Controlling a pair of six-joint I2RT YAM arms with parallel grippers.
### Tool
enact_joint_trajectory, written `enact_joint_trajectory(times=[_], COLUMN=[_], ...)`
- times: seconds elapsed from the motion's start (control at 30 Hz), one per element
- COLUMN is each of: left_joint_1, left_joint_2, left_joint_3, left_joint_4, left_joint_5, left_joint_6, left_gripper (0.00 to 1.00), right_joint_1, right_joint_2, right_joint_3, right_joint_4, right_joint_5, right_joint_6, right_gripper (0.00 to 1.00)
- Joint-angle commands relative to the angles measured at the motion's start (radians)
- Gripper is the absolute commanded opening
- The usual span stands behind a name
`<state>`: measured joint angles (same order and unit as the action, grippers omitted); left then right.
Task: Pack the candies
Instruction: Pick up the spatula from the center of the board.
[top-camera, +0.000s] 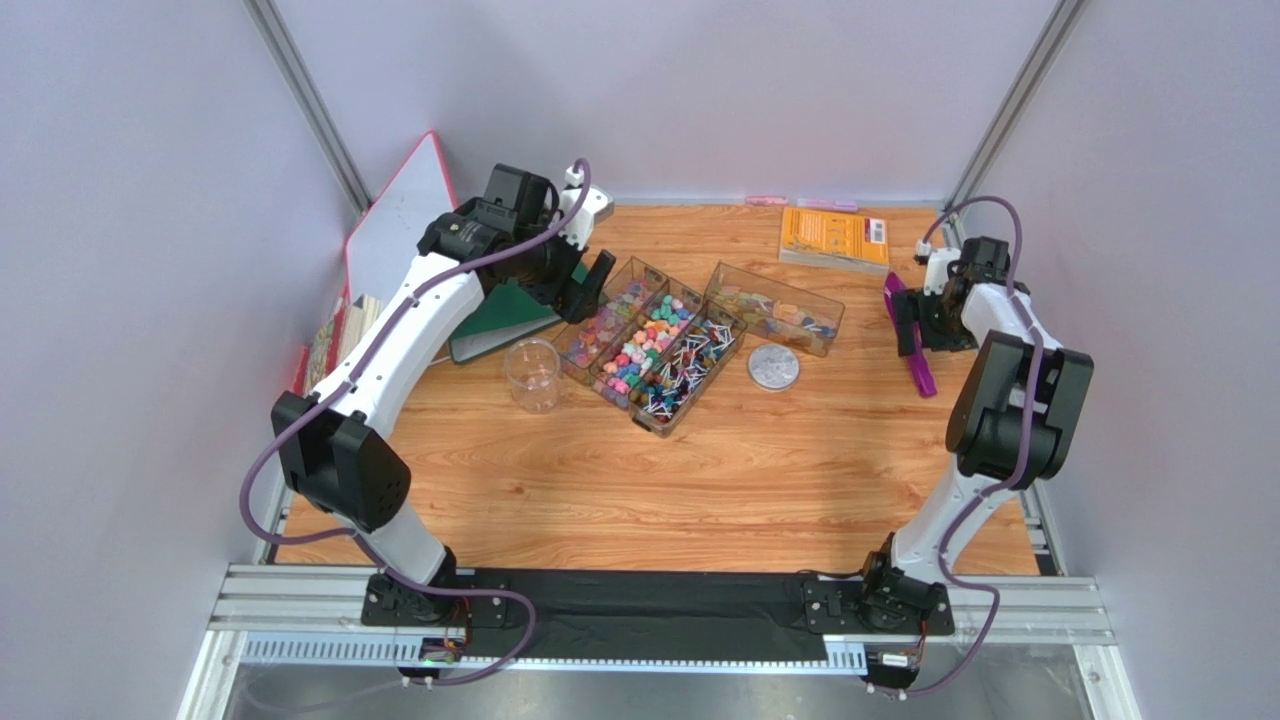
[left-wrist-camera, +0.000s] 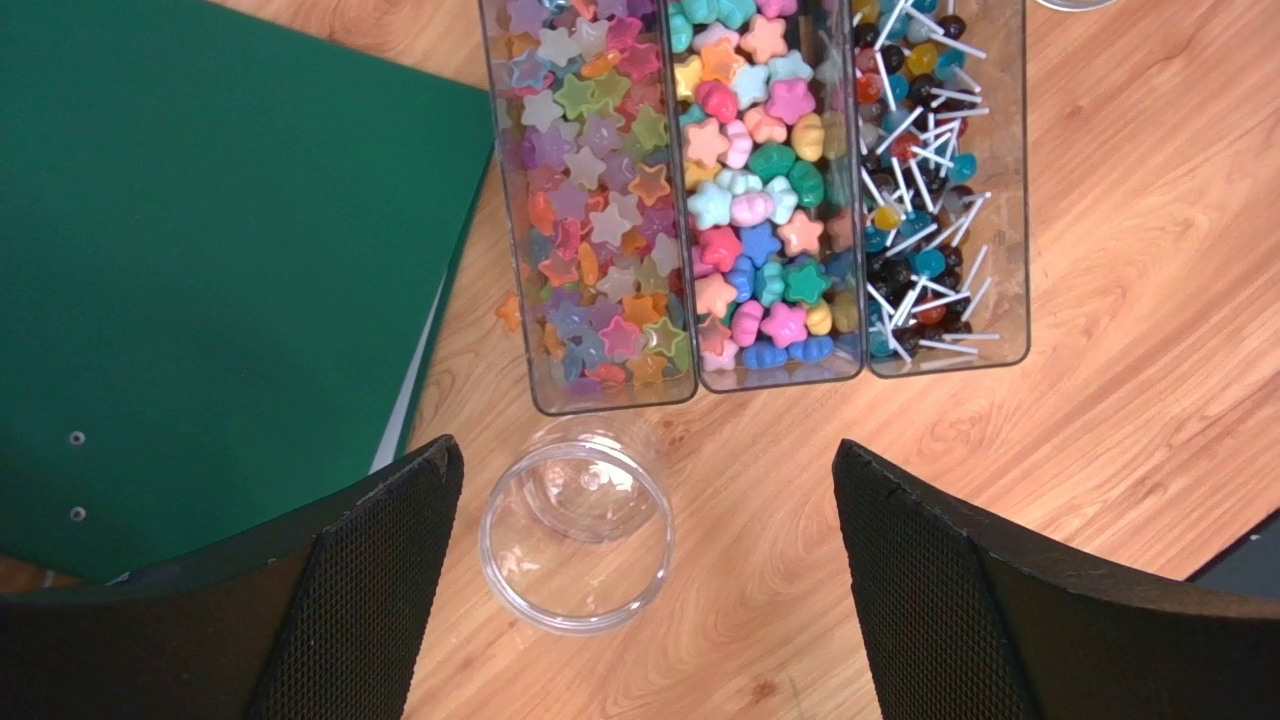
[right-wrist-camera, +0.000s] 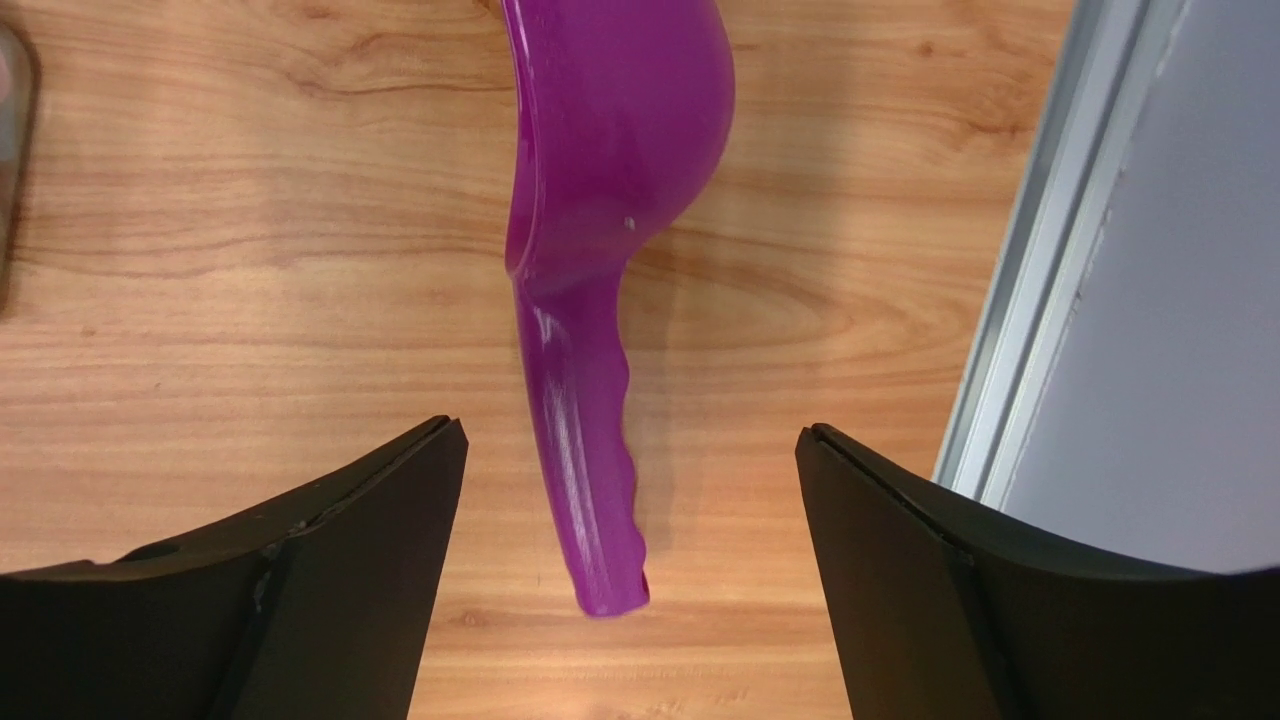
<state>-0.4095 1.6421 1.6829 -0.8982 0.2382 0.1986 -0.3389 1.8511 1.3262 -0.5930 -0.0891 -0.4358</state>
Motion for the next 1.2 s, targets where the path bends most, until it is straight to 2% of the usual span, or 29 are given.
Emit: enact_joint_trajectory(times=[0.0, 0.07, 0.13, 0.3, 0.57, 0.63, 0.67, 0.73, 0.77, 0.87, 0.93, 0.97, 1.0, 1.03, 1.07, 1.1, 1.13, 1.17], left_joint_1=[-0.022, -0.028, -0.031, -0.031, -0.031, -0.031, -0.031, -0.031, -0.031, -0.031, -0.031, -0.031, -0.031, -0.031, -0.020, -0.011, 0.000, 0.017], left_joint_2=[-0.007, -0.001, 0.004, 0.007, 0.018, 0.018, 0.016, 0.015, 0.015, 0.007, -0.002, -0.010, -0.031, -0.050, -0.074, -0.135, -0.166, -0.192], left_joint_3=[0.003, 0.004, 0.009, 0.012, 0.001, -0.003, -0.006, -0.008, -0.011, -0.023, -0.011, 0.007, 0.012, -0.005, -0.031, -0.061, -0.137, -0.173], left_joint_4=[-0.001, 0.001, 0.001, 0.001, 0.002, 0.002, 0.002, 0.001, 0.001, 0.025, 0.048, 0.064, 0.090, 0.179, 0.250, 0.324, 0.488, 0.574], left_joint_5=[-0.049, -0.056, -0.062, -0.065, -0.059, -0.060, -0.062, -0.062, -0.065, -0.088, -0.096, -0.086, -0.073, -0.035, 0.020, 0.095, 0.250, 0.316], left_joint_6=[0.038, 0.044, 0.047, 0.051, 0.053, 0.056, 0.059, 0.062, 0.064, 0.070, 0.087, 0.105, 0.110, 0.107, 0.076, 0.065, 0.046, -0.018], left_gripper=[0.98, 0.98, 0.97, 0.96, 0.96, 0.95, 0.95, 0.95, 0.95, 0.94, 0.95, 0.96, 0.96, 0.96, 0.94, 0.92, 0.91, 0.91], right_joint_1=[0.001, 0.001, 0.000, 0.001, 0.000, 0.001, 0.001, 0.000, 0.000, 0.005, 0.024, 0.035, 0.050, 0.087, 0.112, 0.138, 0.188, 0.213], right_joint_2=[0.063, 0.106, 0.128, 0.137, 0.102, 0.102, 0.102, 0.089, 0.079, -0.001, -0.061, -0.116, -0.140, -0.157, -0.170, -0.165, -0.158, -0.130], right_joint_3=[0.091, 0.126, 0.143, 0.140, 0.044, 0.031, 0.030, 0.024, 0.022, 0.030, 0.075, 0.100, 0.134, 0.168, 0.256, 0.305, 0.350, 0.446], right_joint_4=[0.042, 0.024, 0.000, -0.022, -0.005, 0.001, 0.001, -0.007, -0.011, -0.065, -0.174, -0.227, -0.348, -0.417, -0.488, -0.633, -0.698, -0.816], right_joint_5=[-0.024, -0.026, -0.040, -0.069, -0.060, -0.063, -0.063, -0.063, -0.067, -0.118, -0.187, -0.277, -0.320, -0.368, -0.442, -0.475, -0.507, -0.571], right_joint_6=[-0.038, -0.038, -0.031, -0.012, -0.024, -0.029, -0.029, -0.027, -0.038, -0.099, -0.173, -0.264, -0.317, -0.361, -0.398, -0.461, -0.472, -0.483], right_gripper=[0.84, 0.80, 0.69, 0.49, 0.49, 0.40, 0.31, 0.22, 0.12, 0.00, 0.00, 0.00, 0.00, 0.00, 0.00, 0.00, 0.00, 0.00])
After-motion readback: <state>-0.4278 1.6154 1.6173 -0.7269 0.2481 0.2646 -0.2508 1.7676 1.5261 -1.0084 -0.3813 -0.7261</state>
